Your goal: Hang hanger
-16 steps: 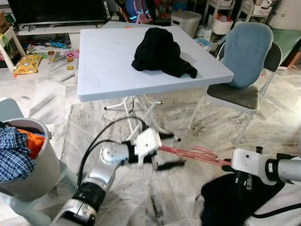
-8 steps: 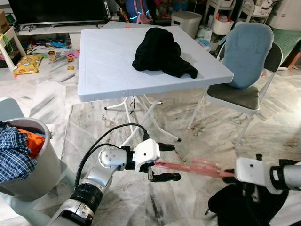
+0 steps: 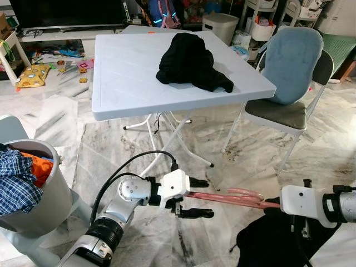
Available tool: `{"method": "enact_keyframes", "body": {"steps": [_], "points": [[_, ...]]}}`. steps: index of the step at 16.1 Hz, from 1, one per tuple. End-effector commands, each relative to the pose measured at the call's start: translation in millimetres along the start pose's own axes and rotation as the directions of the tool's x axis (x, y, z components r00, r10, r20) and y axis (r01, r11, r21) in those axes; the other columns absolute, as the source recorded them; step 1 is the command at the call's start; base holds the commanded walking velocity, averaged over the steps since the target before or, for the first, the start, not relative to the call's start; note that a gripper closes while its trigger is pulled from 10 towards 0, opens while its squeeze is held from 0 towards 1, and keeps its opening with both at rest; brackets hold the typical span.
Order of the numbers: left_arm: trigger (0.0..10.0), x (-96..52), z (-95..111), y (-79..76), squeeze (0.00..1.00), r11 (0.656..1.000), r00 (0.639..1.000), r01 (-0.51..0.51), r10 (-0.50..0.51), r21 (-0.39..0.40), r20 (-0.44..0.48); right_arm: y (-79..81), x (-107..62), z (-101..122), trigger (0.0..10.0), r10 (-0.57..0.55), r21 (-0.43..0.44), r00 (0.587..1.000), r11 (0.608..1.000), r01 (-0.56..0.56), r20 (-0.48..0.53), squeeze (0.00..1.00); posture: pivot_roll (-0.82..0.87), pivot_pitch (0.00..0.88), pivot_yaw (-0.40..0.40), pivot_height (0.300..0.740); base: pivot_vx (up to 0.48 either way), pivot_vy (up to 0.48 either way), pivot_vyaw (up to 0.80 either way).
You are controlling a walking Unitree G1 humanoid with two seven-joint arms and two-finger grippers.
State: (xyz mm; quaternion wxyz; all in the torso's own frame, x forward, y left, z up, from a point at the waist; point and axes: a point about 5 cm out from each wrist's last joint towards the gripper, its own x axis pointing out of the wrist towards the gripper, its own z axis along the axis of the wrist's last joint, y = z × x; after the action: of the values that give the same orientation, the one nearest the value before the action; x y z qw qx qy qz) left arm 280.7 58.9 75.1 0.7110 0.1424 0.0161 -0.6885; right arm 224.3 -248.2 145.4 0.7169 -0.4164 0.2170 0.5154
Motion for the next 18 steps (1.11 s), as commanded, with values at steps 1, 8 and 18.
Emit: {"method": "enact_keyframes", "body": {"steps": [1, 8, 18], "points": [[0.0, 3.5, 6.5, 5.2, 0.00, 0.999, 1.000, 0.017, -0.017, 0.033, -0.003, -7.2, -6.7, 7.3, 10.0, -0.015, -0.034, 1.000, 0.999, 0.015, 0.010, 0.00, -0.02, 0.000, -0.080, 0.740, 0.000, 0.000, 0.00], [0.0, 6.2, 5.0, 4.6, 0.00, 0.998, 0.998, 0.058, -0.058, 0.031, -0.017, -6.8, -5.2, 14.0, 10.0, -0.007, -0.047, 1.000, 0.999, 0.008, 0.031, 0.00, -0.02, 0.000, -0.074, 0.740, 0.000, 0.000, 0.00], [0.0, 9.2, 4.0, 1.5, 0.00, 0.996, 0.996, 0.091, -0.091, 0.017, -0.016, -9.1, -1.3, 17.1, 10.0, -0.011, -0.057, 0.999, 0.998, 0.013, 0.039, 0.00, -0.02, 0.000, -0.077, 0.740, 0.000, 0.000, 0.00]]}}
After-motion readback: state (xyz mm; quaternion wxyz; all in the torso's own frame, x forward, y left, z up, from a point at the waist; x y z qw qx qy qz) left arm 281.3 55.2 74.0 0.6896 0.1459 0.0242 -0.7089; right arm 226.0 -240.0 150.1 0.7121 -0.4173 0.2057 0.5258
